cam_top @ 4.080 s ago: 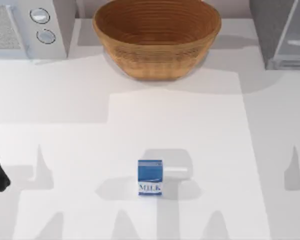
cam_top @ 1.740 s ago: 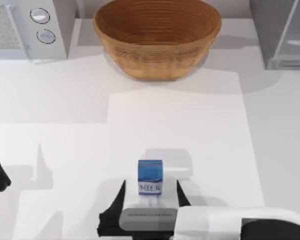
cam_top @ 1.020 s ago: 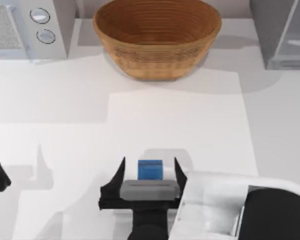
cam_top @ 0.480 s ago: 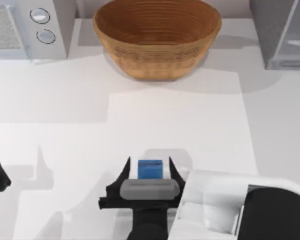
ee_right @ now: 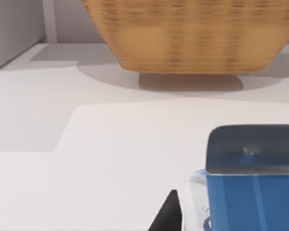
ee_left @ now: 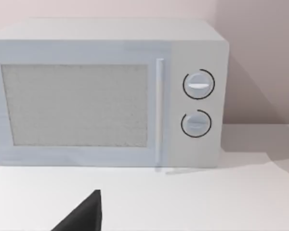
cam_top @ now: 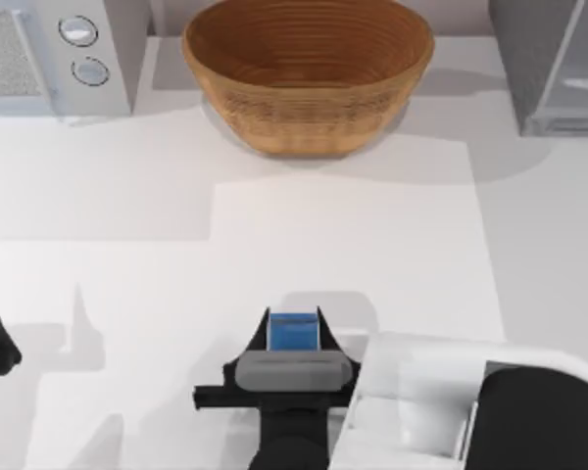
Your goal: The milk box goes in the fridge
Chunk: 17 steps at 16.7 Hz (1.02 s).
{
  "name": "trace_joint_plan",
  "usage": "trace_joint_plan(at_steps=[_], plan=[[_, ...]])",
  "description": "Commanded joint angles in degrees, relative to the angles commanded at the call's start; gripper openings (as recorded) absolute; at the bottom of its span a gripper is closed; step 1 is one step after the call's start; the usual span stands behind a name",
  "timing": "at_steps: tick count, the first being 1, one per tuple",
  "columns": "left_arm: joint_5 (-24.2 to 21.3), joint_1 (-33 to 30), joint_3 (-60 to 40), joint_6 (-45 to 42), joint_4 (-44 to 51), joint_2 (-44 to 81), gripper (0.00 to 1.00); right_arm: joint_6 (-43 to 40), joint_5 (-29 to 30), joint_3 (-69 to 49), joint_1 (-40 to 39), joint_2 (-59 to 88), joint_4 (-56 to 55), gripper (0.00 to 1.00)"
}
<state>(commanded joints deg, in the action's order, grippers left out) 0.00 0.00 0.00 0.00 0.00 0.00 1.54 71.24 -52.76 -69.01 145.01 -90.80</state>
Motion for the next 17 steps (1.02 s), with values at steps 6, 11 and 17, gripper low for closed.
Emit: trace_joint_plan(at_steps=[6,11,17], plan=[[0.0,0.0,0.0,0.0,0.0,0.0,1.0,0.0,0.0,0.0,0.0,0.0,0.0,0.0],[0.0,0.0,0.0,0.0,0.0,0.0,1.0,0.1,0.0,0.1,-0.2,-0.9,0.8,0.0],[0.0,0.0,0.0,0.0,0.0,0.0,1.0,0.7,-0.3,1.5,-0.1,-13.9,13.0,0.0]])
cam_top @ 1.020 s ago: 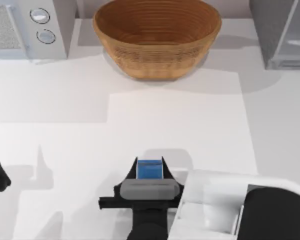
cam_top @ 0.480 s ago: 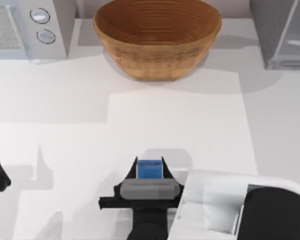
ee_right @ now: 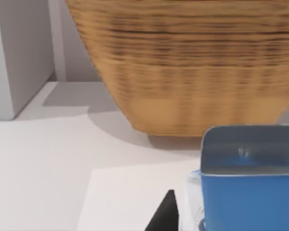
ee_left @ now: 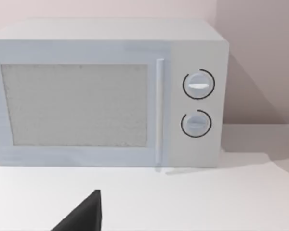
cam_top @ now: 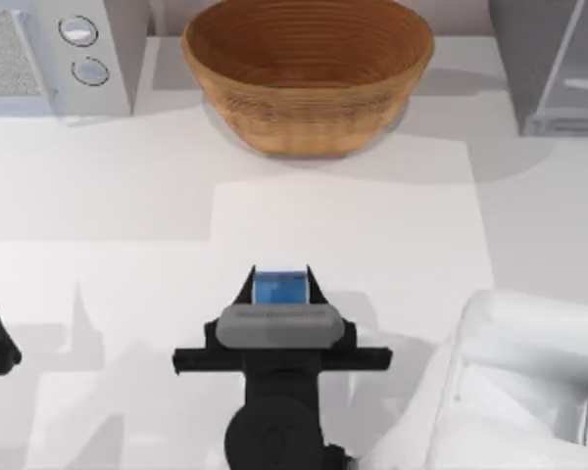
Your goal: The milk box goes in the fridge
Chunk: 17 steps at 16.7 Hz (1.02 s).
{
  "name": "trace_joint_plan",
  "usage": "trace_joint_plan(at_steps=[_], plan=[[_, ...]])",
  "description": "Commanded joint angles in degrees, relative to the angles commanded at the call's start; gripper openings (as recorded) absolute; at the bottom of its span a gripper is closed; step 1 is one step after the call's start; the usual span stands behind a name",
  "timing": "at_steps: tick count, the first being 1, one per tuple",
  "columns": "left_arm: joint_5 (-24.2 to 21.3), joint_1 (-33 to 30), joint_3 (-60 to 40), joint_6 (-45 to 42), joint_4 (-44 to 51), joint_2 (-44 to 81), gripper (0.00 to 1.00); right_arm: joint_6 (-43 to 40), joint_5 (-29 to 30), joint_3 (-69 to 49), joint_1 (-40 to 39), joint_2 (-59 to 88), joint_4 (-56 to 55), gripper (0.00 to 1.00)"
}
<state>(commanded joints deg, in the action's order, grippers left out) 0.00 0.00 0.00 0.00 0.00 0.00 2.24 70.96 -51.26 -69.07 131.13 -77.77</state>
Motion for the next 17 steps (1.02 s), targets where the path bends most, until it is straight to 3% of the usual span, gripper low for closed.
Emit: trace_joint_plan(at_steps=[7,17], plan=[[0.0,0.0,0.0,0.0,0.0,0.0,1.0,0.3,0.0,1.5,-0.1,-17.6,16.3,0.0],[0.0,0.0,0.0,0.0,0.0,0.0,1.0,0.9,-2.2,3.0,2.5,-22.3,19.9,0.0]])
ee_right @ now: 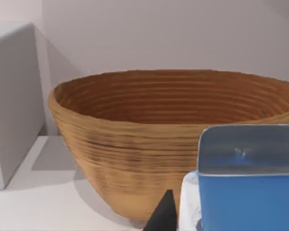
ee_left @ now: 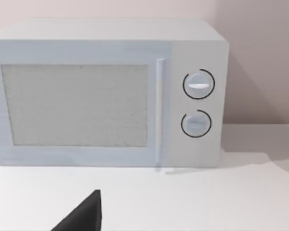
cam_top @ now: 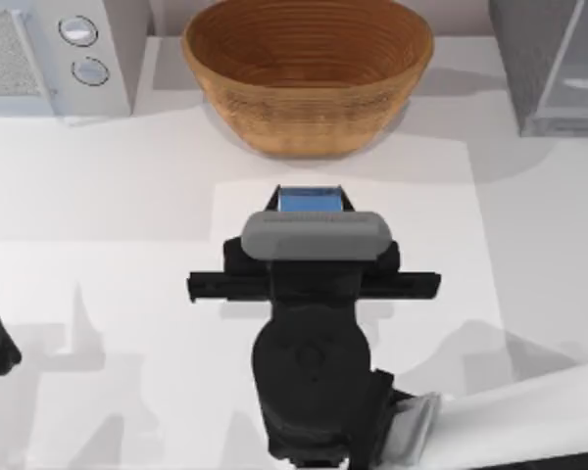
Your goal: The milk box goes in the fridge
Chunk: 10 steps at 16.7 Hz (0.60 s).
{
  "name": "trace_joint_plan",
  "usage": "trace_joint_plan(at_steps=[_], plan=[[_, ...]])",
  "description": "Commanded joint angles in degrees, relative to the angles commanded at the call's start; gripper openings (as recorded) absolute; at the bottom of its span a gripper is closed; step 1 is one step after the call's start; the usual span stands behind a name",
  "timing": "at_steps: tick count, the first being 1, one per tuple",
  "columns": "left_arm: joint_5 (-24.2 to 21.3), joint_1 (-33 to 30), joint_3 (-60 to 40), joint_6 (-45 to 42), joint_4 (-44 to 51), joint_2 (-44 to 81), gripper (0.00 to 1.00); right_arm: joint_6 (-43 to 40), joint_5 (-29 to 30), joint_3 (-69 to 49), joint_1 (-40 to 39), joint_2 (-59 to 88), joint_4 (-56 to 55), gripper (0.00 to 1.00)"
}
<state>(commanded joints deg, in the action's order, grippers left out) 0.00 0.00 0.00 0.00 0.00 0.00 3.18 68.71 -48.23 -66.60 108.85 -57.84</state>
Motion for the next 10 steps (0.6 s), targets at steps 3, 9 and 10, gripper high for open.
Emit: trace_joint_plan(at_steps=[3,9,10], plan=[[0.0,0.0,0.0,0.0,0.0,0.0,1.0,0.7,-5.4,4.1,6.0,-8.6,5.6,0.0],[0.0,0.0,0.0,0.0,0.0,0.0,1.0,0.9,-22.6,16.3,24.3,-38.2,21.7,0.0],[0.0,0.0,0.0,0.0,0.0,0.0,1.0,0.7,-26.0,18.6,27.8,-44.1,24.7,0.0]])
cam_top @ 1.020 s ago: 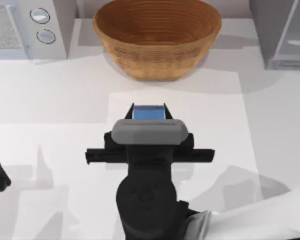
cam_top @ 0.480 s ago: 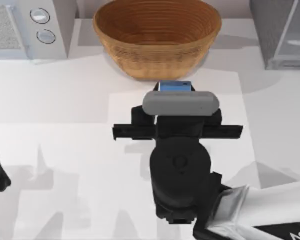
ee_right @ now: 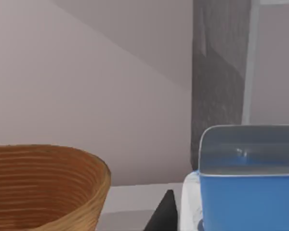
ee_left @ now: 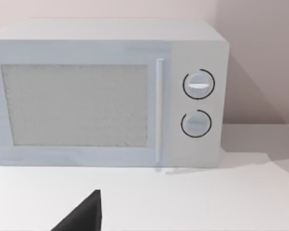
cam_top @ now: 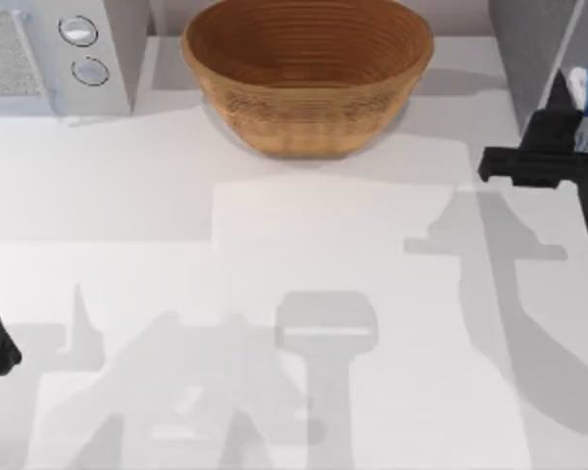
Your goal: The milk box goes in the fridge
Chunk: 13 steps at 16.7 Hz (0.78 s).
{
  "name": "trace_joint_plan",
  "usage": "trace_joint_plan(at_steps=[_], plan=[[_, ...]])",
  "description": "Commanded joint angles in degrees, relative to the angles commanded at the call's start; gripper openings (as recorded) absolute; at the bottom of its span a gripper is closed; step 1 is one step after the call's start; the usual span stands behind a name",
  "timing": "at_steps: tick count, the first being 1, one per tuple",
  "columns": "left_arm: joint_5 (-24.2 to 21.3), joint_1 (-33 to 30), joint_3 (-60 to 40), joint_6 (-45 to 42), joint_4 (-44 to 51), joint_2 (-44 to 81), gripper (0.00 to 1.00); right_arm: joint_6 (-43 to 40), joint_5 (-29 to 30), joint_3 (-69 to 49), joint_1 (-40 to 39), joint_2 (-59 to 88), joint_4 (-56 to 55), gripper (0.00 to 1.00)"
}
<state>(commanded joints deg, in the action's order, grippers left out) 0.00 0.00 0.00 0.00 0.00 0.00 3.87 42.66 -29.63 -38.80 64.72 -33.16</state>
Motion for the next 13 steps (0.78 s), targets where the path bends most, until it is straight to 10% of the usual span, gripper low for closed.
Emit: trace_joint_plan(at_steps=[13], plan=[[0.0,0.0,0.0,0.0,0.0,0.0,1.0,-3.7,-40.2,27.9,36.9,-62.0,31.4,0.0]])
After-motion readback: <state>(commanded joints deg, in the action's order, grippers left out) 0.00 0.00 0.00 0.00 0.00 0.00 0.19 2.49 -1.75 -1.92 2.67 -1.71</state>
